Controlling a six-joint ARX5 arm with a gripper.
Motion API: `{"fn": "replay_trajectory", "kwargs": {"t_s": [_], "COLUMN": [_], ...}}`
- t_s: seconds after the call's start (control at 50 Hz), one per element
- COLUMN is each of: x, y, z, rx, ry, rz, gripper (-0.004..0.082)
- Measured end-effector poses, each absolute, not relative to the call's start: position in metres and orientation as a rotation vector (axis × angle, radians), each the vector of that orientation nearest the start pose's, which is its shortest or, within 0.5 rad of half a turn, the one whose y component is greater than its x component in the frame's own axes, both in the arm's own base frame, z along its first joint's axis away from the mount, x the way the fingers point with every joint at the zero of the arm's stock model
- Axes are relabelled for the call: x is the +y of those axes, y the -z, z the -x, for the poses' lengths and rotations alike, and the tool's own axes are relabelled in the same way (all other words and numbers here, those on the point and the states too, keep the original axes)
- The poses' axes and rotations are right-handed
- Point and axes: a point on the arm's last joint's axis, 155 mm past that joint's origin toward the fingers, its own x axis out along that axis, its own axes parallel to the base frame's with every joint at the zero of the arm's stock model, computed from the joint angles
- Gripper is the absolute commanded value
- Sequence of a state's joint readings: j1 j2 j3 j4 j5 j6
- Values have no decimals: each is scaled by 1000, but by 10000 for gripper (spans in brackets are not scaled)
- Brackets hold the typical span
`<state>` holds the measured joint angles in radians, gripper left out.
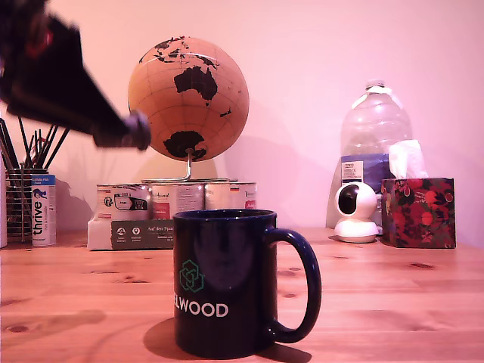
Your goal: Pick up the coffee capsules from the table one by one and drop them inside the nearest coffee cup
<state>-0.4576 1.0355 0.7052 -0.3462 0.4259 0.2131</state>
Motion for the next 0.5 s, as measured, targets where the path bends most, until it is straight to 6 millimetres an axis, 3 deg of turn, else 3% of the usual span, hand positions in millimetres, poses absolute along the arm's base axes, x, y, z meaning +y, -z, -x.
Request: {"fn": "replay_trajectory", "kwargs": {"t_s": [0.28,0.5], "x": [-217,-238], "y": [-165,-165], "z": [-244,-230], "rx": [623,623], "ry": [960,1030], "rz": [-204,-210], "gripper": [126,126]}}
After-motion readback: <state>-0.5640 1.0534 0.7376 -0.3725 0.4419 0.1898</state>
